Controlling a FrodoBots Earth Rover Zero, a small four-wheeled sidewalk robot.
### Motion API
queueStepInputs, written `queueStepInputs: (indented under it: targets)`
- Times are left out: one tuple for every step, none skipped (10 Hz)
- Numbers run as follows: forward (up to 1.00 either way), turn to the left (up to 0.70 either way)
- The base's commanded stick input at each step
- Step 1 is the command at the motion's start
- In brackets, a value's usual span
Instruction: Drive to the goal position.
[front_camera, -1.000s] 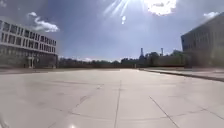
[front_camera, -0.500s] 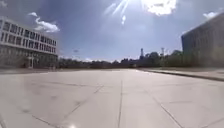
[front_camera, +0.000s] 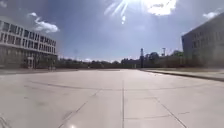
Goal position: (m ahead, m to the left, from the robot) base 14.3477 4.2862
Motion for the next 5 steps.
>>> queueStepInputs:
  targets:
    - [0.70,0.01]
    - [0.70,0.01]
    - [0.70,0.01]
    - [0.70,0.02]
    - [0.70,0.04]
